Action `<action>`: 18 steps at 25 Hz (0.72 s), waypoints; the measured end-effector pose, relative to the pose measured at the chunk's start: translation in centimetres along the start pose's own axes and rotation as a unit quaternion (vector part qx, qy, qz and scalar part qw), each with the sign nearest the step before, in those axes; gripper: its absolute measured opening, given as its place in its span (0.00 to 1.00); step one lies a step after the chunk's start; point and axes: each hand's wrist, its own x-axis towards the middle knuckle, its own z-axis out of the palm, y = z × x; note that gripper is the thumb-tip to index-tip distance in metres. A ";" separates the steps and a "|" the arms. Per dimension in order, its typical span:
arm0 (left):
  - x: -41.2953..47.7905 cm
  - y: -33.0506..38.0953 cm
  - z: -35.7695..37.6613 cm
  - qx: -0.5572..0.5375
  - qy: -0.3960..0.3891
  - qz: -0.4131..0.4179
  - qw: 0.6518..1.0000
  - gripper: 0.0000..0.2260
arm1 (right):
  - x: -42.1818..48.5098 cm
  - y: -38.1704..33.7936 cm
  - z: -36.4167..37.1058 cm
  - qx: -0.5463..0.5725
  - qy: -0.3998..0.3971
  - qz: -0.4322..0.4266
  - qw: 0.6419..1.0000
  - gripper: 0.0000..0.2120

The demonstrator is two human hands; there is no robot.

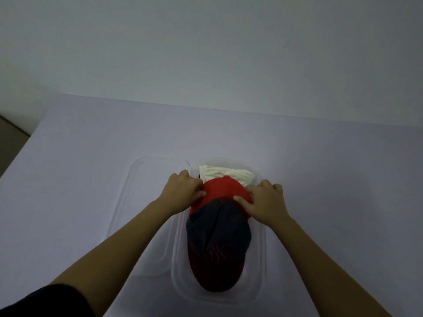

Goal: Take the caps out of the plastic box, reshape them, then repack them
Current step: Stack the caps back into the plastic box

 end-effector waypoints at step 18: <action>-8.4 5.1 3.4 -0.207 0.162 -0.032 0.964 0.21 | -8.2 -5.6 2.2 0.147 0.114 0.053 0.981 0.34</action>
